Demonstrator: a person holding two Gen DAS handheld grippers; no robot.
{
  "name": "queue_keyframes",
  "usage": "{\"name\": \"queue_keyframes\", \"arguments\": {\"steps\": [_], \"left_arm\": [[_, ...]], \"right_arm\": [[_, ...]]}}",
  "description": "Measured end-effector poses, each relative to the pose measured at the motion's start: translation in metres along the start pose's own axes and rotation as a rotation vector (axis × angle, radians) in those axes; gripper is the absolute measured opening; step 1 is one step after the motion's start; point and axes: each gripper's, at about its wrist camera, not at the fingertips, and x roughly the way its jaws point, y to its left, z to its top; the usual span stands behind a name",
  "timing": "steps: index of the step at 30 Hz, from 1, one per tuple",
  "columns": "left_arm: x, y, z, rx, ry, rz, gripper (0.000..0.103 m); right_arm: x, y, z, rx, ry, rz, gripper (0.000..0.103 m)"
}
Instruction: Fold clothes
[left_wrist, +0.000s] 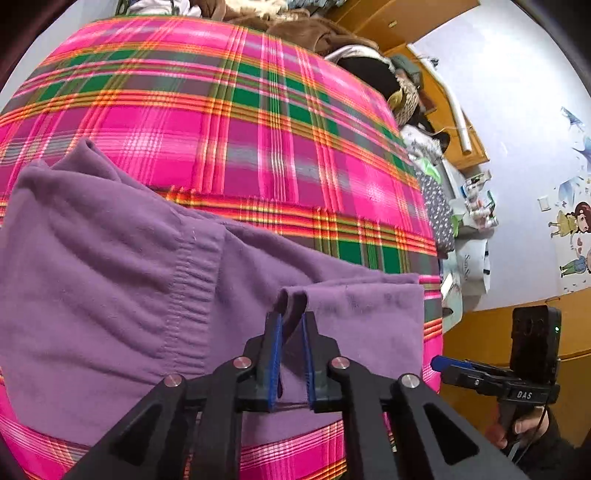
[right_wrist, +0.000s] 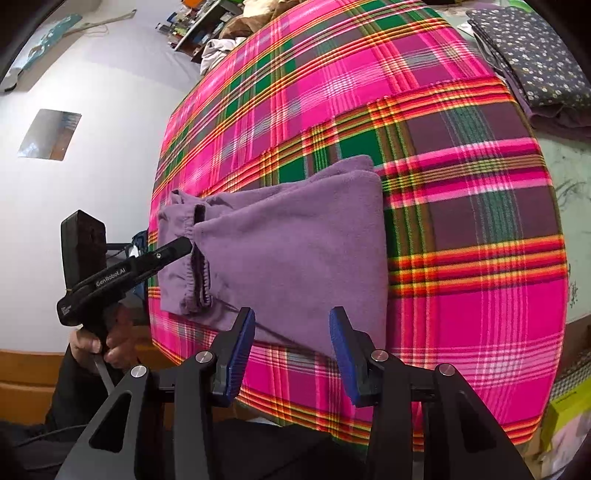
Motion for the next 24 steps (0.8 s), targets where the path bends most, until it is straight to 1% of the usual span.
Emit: {"name": "queue_keyframes", "arguments": {"steps": [2, 7, 9, 12, 17, 20, 23, 24], "left_arm": [[0.000, -0.003, -0.008, 0.031, 0.004, 0.016, 0.024], [0.022, -0.024, -0.031, 0.153, 0.090, 0.066, 0.024], [0.031, -0.030, -0.033, 0.172, 0.103, 0.072, 0.024], [0.041, -0.033, -0.039, 0.208, 0.114, 0.111, 0.024], [0.042, -0.029, -0.040, 0.207, 0.112, 0.164, 0.024], [0.040, -0.027, -0.040, 0.204, 0.101, 0.172, 0.024], [0.047, -0.024, -0.042, 0.203, 0.125, 0.177, 0.024], [0.049, -0.023, -0.043, 0.204, 0.131, 0.181, 0.022]], "right_arm": [[0.003, 0.000, 0.002, -0.007, 0.002, 0.002, 0.043], [0.007, -0.005, 0.008, -0.002, 0.006, 0.006, 0.043], [0.009, -0.007, 0.011, -0.003, 0.011, 0.008, 0.043], [0.012, -0.008, 0.014, -0.006, 0.021, 0.014, 0.043], [0.016, -0.010, 0.018, -0.010, 0.037, 0.024, 0.043], [0.016, -0.013, 0.019, -0.006, 0.038, 0.027, 0.043], [0.018, -0.014, 0.021, -0.006, 0.042, 0.029, 0.043], [0.019, -0.014, 0.022, -0.006, 0.044, 0.029, 0.043]]}}
